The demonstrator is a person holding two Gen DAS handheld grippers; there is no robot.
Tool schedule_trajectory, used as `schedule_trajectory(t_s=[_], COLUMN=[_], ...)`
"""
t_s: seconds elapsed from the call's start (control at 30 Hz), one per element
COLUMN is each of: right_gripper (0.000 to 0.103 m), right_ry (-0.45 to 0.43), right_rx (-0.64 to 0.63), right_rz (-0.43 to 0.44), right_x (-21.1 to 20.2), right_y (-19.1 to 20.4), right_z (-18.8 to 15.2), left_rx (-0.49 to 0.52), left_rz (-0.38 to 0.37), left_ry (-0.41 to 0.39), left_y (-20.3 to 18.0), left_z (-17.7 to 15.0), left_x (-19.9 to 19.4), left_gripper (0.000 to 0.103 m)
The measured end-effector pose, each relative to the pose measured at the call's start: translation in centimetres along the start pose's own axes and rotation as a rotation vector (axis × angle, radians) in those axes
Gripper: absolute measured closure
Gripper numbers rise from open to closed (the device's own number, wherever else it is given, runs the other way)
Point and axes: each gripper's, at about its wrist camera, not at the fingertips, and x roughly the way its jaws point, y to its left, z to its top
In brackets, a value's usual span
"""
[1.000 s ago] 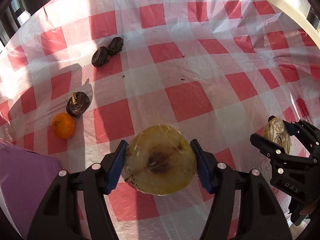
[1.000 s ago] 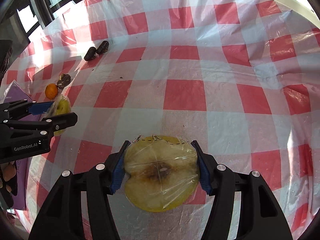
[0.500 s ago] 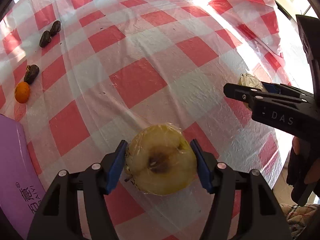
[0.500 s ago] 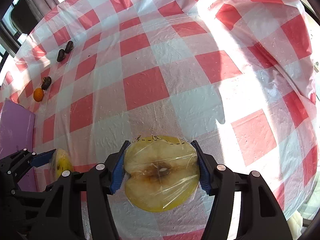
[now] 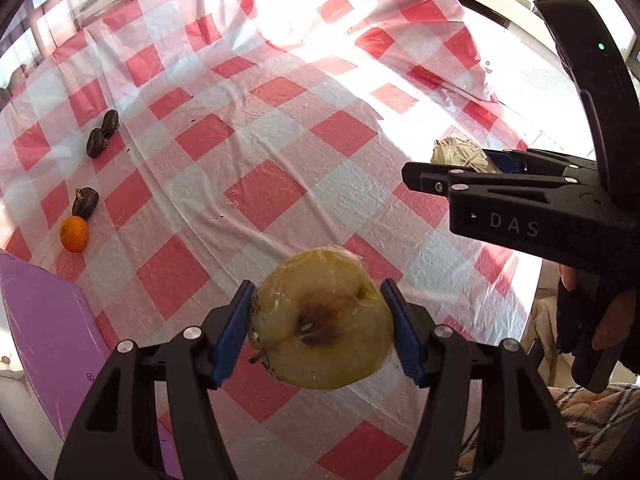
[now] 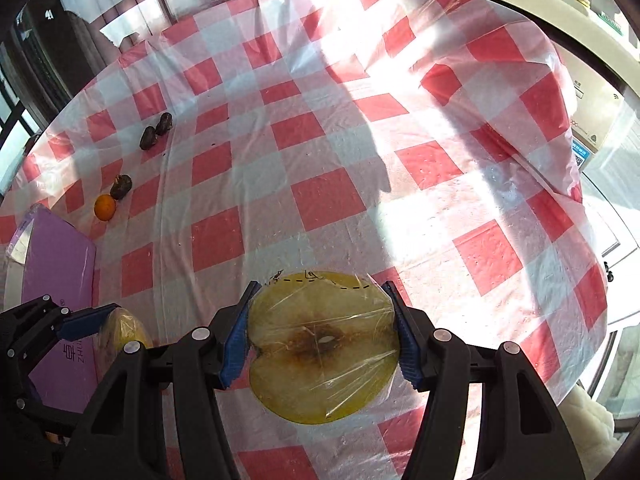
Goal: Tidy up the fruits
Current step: 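Carry both apple halves into the box and open both tools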
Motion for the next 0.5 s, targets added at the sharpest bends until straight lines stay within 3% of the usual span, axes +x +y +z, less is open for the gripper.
schedule_trajectory(t_s=[0.23,0.5], right_gripper=[0.043,0.043], right_ry=[-0.019,-0.098], right_rx=[-0.044,-0.212], right_rz=[0.028,0.159], right_x=[-1.7,-4.2], right_y=[4.4,14.2], right_z=[-0.9,1.7], left_rx=[-0.134,-0.374], left_rz=[0.012,0.031], left_ry=[-0.129,-0.347], left_y=[4.3,11.4], left_z=[-1.9,-4.2], left_x=[-4.8,-13.0], left_gripper=[0.039,0.039])
